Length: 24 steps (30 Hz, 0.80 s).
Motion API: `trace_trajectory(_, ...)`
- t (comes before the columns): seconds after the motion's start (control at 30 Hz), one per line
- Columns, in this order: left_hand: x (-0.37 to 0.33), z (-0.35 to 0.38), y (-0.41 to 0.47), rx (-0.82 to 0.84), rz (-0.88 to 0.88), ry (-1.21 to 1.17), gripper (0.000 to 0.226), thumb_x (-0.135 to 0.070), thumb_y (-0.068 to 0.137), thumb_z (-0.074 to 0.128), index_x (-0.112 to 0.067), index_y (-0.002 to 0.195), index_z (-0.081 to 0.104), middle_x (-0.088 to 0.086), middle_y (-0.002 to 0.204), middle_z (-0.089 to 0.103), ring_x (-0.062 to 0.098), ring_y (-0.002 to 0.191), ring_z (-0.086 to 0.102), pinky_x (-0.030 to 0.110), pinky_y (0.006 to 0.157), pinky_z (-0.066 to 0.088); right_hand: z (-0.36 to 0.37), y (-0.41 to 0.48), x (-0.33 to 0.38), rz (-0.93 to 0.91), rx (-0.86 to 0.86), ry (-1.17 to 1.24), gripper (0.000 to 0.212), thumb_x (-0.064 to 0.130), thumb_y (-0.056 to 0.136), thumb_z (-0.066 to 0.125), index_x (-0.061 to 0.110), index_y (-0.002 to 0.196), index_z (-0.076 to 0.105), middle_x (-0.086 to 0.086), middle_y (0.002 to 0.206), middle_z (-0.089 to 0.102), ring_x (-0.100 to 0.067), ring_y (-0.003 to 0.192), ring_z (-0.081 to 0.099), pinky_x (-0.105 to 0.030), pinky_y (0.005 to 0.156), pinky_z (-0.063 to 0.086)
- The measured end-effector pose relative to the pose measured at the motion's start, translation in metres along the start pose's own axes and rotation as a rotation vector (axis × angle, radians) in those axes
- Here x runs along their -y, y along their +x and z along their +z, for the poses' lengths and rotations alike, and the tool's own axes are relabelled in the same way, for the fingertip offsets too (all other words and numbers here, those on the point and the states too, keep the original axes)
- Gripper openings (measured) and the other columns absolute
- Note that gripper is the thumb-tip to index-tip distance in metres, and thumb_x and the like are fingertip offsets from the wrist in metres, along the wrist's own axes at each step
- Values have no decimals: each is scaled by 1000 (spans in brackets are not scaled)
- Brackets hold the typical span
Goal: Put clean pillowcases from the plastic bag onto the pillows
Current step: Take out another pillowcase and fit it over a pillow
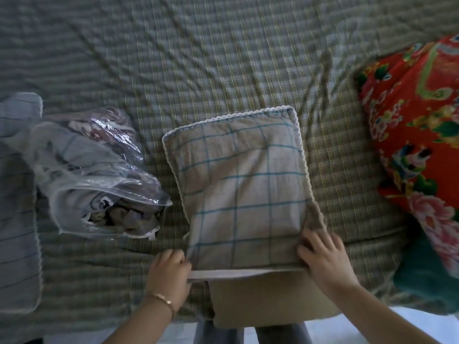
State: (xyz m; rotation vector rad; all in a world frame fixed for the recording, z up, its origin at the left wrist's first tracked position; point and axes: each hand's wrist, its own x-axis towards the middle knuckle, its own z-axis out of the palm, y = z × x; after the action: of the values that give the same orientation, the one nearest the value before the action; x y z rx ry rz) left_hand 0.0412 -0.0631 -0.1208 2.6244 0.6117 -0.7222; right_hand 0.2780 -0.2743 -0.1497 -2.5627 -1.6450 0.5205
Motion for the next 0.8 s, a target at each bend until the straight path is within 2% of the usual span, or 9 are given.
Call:
trace_trajectory(0.07,-8,6,-1,149,-23,23,46,-40,13,86,-19,38,52,-10,51,49,11,46,52,17,43,42,1,-28,-1,87,128,-5,27,24,63,41,15,65,66,-7,91,55,-28,88,45,-41,76,38)
trace_trajectory(0.17,-32,14,-3,414,119,-78,26,-38,62,71,-16,75,66,2,82,65,22,80,63,21,67,48,2,-23,-1,306,360,-126,32,19,67,38,15,71,70,-12,90,63,-28,93,43,-49,77,47)
trace_trajectory(0.27,-25,15,2,768,-13,-249,24,-28,86,51,-21,106,63,3,108,64,23,102,59,24,81,43,-11,11,23,543,616,-302,41,19,90,37,17,129,49,-8,135,41,-27,126,32,-56,107,20)
trace_trajectory(0.37,9,-6,23,460,-275,-329,17,-22,90,48,-19,94,63,3,93,64,22,92,60,23,74,41,-23,25,68,620,610,-262,60,22,89,48,9,143,26,-15,144,26,-33,132,28,-57,109,16)
trace_trajectory(0.43,31,-17,47,106,-522,-522,17,-19,90,51,-17,102,62,3,100,66,23,97,60,24,79,43,-25,22,107,616,387,-121,74,24,58,77,-1,124,52,-24,119,52,-40,107,54,-57,91,42)
trace_trajectory(0.53,53,-27,94,-30,-749,-1006,22,-25,87,60,-8,101,61,13,106,64,28,103,59,33,94,45,-3,17,170,599,361,195,101,44,7,79,-9,91,69,-22,74,60,-40,63,61,-46,56,54)
trace_trajectory(0.63,59,-27,123,51,-837,-1279,58,-44,77,68,-3,116,56,13,118,60,29,109,57,43,95,47,35,26,212,684,451,209,125,51,0,78,-18,102,61,-38,92,55,-49,90,51,-57,90,37)
trace_trajectory(0.73,56,-21,131,127,-878,-1219,95,-62,55,77,-5,127,51,10,125,58,28,109,58,37,96,46,60,37,219,700,530,170,73,19,53,78,-18,109,50,-37,105,43,-46,97,42,-57,91,27)
trace_trajectory(0.8,58,-16,135,142,-840,-973,77,-53,68,73,-4,123,53,12,123,58,30,109,57,29,91,44,67,49,213,680,551,165,41,14,61,70,-11,91,59,-29,88,46,-39,80,46,-49,73,40)
